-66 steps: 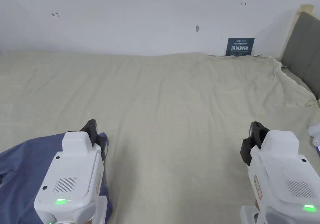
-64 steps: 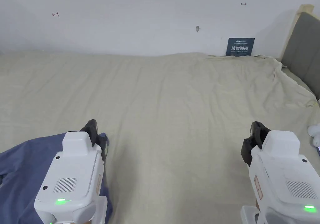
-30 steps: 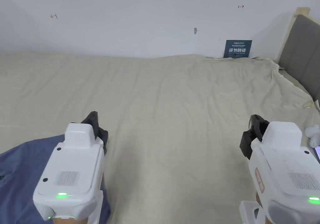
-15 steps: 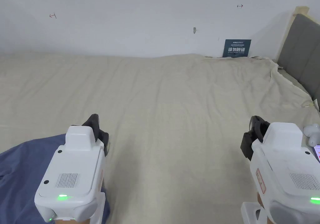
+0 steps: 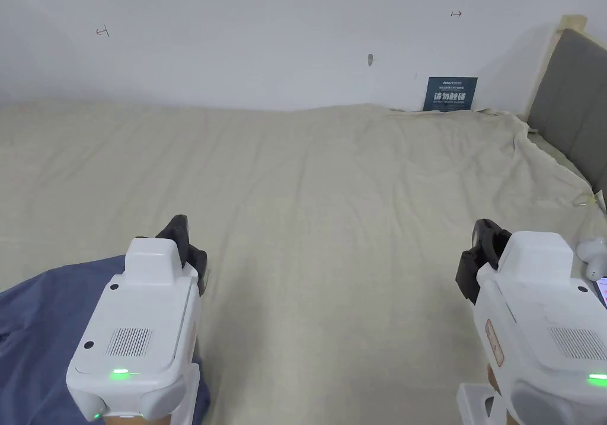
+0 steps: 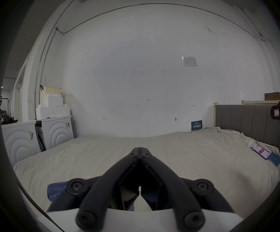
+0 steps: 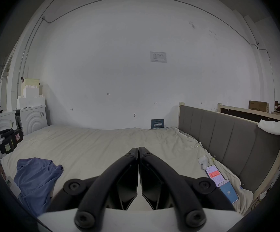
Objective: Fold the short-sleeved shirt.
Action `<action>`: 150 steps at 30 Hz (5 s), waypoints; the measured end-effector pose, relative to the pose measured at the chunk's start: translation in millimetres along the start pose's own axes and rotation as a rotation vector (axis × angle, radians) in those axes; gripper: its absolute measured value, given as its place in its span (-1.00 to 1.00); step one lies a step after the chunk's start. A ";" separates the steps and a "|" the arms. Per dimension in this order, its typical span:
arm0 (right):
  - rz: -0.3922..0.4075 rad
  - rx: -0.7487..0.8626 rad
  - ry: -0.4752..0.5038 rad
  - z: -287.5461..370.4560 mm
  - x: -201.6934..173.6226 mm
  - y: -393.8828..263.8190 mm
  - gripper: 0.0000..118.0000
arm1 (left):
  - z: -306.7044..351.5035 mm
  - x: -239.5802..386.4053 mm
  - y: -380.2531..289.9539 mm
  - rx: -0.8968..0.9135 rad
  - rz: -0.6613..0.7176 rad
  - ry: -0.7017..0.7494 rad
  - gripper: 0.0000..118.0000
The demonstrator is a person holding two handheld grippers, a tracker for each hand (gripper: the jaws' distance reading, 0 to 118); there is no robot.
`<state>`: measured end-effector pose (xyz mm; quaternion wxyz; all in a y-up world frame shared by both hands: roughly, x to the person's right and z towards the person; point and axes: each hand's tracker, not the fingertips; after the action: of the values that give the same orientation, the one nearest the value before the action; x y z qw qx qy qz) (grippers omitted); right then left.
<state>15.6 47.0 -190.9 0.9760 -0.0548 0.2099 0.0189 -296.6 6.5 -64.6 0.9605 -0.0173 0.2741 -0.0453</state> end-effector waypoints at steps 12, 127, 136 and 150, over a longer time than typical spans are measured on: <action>0.005 0.006 0.001 1.8 -1.1 2.1 -1.00 | 0.9 0.2 1.4 0.002 -0.007 0.000 -1.00; 0.061 -0.105 0.307 -67.0 -105.1 -37.0 -1.00 | -46.9 -230.3 -102.1 -0.790 0.532 0.092 -1.00; 0.023 -0.059 0.218 -43.7 -52.3 -24.1 -1.00 | -63.8 -170.7 35.3 -0.551 0.473 -0.122 -1.00; 0.001 0.001 0.029 -7.2 34.8 -8.1 -1.00 | -112.2 7.5 131.3 -0.422 0.320 -0.550 -1.00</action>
<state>44.9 38.6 -211.0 0.9729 -0.0546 0.2238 0.0185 -339.4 135.5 -171.5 0.9684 -0.1832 0.0085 0.1690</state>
